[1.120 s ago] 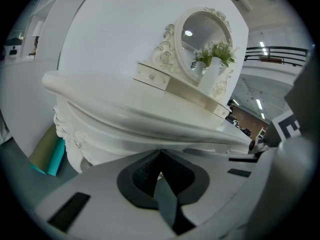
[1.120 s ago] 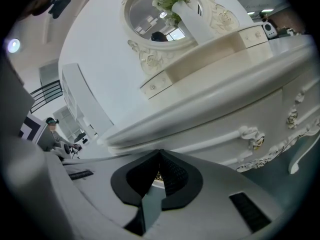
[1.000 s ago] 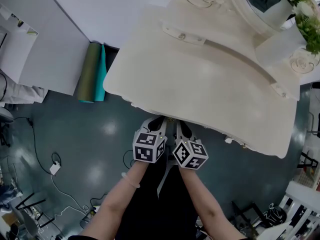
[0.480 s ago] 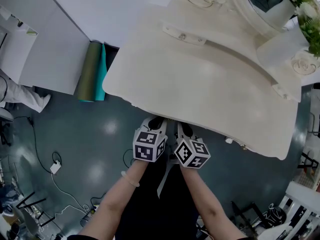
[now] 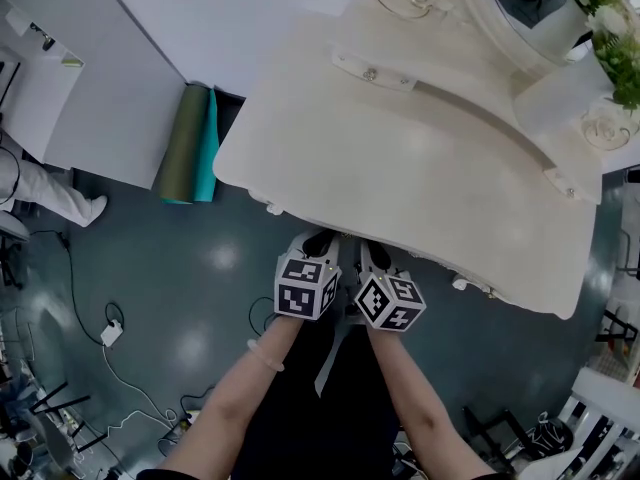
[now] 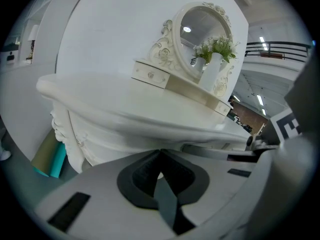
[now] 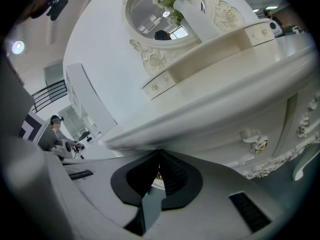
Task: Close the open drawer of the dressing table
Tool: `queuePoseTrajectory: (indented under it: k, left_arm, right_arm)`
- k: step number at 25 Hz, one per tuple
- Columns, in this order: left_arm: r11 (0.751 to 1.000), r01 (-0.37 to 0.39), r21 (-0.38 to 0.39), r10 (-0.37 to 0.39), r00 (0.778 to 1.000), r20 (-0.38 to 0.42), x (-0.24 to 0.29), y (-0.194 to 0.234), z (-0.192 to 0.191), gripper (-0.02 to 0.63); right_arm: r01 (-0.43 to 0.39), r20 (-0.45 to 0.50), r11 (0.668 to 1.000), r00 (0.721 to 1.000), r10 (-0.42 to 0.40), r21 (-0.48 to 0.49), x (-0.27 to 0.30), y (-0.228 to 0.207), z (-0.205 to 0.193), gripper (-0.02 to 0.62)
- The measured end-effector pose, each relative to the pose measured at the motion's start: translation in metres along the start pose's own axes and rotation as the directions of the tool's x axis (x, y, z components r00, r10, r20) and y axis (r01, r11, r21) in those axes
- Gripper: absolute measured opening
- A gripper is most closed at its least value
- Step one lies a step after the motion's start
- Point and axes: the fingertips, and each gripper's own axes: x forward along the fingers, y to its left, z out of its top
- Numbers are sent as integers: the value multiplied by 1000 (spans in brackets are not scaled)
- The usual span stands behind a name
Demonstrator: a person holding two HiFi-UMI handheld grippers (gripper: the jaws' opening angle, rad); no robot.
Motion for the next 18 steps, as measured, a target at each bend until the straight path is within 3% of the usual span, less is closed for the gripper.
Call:
queuePoseTrajectory:
  k: [7,13,18]
  left_arm:
    - [998,53,-30,-53,999,12,-30,-21,-17,25]
    - [991,130,16,-131,991,30,-60,-59,-20,25]
    - [979,199,52,-202,978,55,-82,-92,-12,25]
  right_arm:
    - [-28,28,1000,999,28,13,-37,9,-2,15]
    - [-28,86,998,996,24,50,-88,15,2,15]
    - [-37,191,998,981,26,57,-129,27,31,15]
